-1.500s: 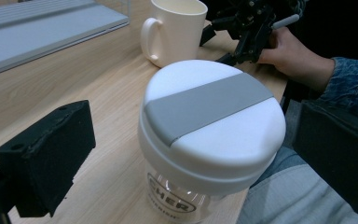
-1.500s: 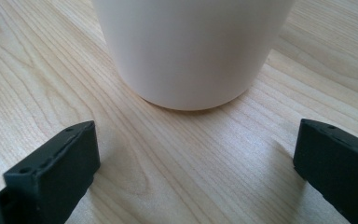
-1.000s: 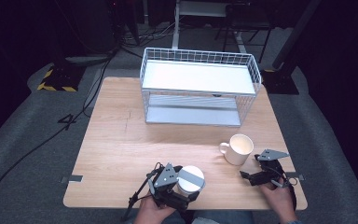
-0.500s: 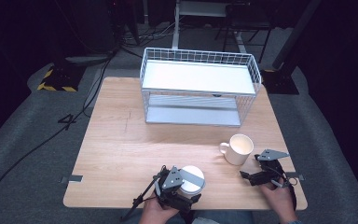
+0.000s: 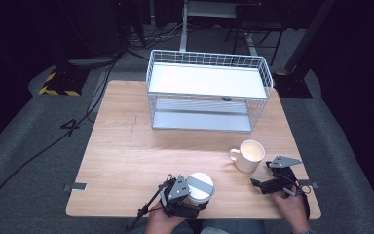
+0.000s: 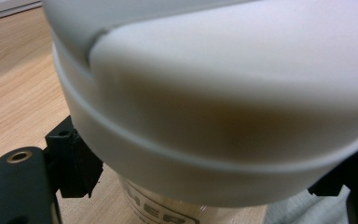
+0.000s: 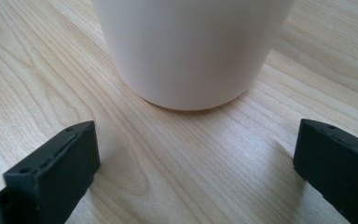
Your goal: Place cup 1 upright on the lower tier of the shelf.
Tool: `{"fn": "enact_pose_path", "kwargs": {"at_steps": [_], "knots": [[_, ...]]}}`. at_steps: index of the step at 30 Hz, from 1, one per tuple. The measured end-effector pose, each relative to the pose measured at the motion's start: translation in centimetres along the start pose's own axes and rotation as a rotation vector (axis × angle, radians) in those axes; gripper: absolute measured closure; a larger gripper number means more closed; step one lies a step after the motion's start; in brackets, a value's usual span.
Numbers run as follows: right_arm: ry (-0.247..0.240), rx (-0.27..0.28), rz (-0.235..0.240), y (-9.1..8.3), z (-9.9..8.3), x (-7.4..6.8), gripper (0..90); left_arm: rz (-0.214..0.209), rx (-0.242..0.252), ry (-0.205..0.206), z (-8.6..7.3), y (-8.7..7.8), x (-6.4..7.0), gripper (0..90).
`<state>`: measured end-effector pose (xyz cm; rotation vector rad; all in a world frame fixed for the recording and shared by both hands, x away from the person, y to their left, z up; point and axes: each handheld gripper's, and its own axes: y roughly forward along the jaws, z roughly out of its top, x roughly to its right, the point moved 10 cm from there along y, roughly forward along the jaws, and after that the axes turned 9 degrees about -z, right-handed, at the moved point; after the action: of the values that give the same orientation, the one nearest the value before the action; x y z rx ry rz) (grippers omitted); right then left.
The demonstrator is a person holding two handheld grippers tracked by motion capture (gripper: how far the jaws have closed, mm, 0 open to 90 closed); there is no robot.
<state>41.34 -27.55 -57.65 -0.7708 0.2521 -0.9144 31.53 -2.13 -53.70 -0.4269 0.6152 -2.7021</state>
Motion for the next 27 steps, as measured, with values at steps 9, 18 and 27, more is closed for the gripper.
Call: {"fn": "enact_pose_path", "kwargs": {"at_steps": [9, 18, 27], "knots": [[0.001, 0.001, 0.001, 0.0, 0.0, 0.0, 0.3, 0.029, 0.015, 0.026, 0.1, -0.1, 0.0, 18.6], [0.000, 0.000, 0.000, 0.0, 0.0, 0.0, 0.3, 0.044, 0.011, 0.043, 0.1, -0.3, -0.1, 18.8], [0.000, 0.000, 0.000, 0.0, 0.0, 0.0, 0.2, 0.053, 0.033, 0.037, 0.9, -1.2, -0.3, 18.9]]}}
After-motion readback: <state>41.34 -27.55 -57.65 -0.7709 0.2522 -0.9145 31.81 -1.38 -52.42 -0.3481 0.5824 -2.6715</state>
